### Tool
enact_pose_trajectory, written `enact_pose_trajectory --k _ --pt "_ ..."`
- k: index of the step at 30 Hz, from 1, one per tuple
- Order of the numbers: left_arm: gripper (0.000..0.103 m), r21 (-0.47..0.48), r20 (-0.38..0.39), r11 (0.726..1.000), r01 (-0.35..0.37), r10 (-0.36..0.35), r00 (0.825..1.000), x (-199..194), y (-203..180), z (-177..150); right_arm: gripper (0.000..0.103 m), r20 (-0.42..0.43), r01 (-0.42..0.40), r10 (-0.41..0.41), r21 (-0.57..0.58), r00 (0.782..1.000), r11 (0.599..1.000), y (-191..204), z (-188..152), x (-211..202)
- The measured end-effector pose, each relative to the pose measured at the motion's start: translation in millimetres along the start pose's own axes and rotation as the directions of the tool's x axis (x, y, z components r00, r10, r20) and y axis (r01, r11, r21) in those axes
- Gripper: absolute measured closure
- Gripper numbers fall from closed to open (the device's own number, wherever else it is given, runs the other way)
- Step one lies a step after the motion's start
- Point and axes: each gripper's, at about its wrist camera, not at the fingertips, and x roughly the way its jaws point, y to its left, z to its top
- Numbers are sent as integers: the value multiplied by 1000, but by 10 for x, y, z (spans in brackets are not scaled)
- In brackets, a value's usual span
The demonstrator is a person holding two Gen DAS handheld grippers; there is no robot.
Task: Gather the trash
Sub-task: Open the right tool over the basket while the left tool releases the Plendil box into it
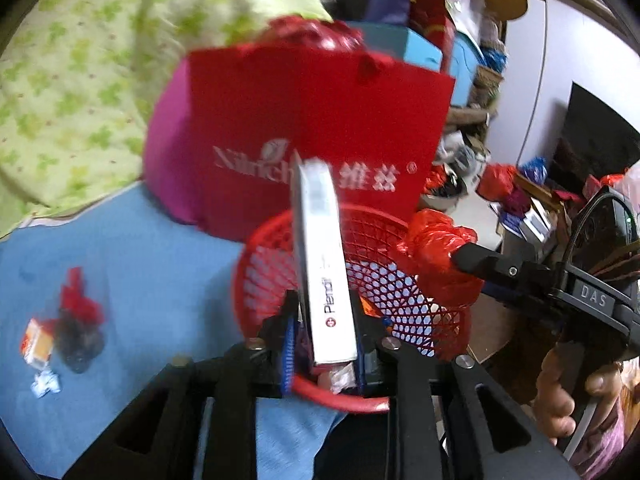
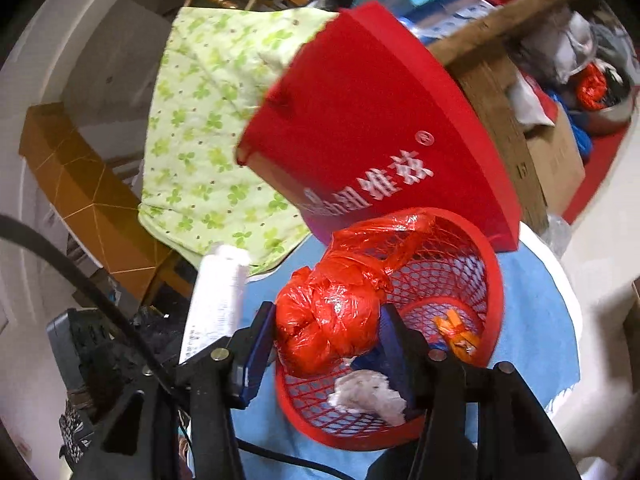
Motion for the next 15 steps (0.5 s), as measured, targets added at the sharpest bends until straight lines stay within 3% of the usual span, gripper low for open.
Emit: enact_pose_trajectory --k 1,2,3,10,15 --pt "59 3 -10 1000 -3 3 1000 62 -18 13 36 -2 3 -3 20 1000 1000 -49 1 21" --pt "41 2 -14 1000 -10 11 1000 93 -20 23 35 -2 1 -1 33 1000 999 -87 5 35" --pt "36 -8 -4 1000 -28 27 1000 102 -12 14 34 -3 0 0 42 1000 999 -120 -2 31" --pt "36 -35 25 997 -63 64 998 -175 257 -307 34 48 -9 9 -17 999 1000 1 5 -115" --pt "36 -156 2 977 -145 147 989 -521 812 -835 34 34 -67 73 -144 997 987 464 -87 -84"
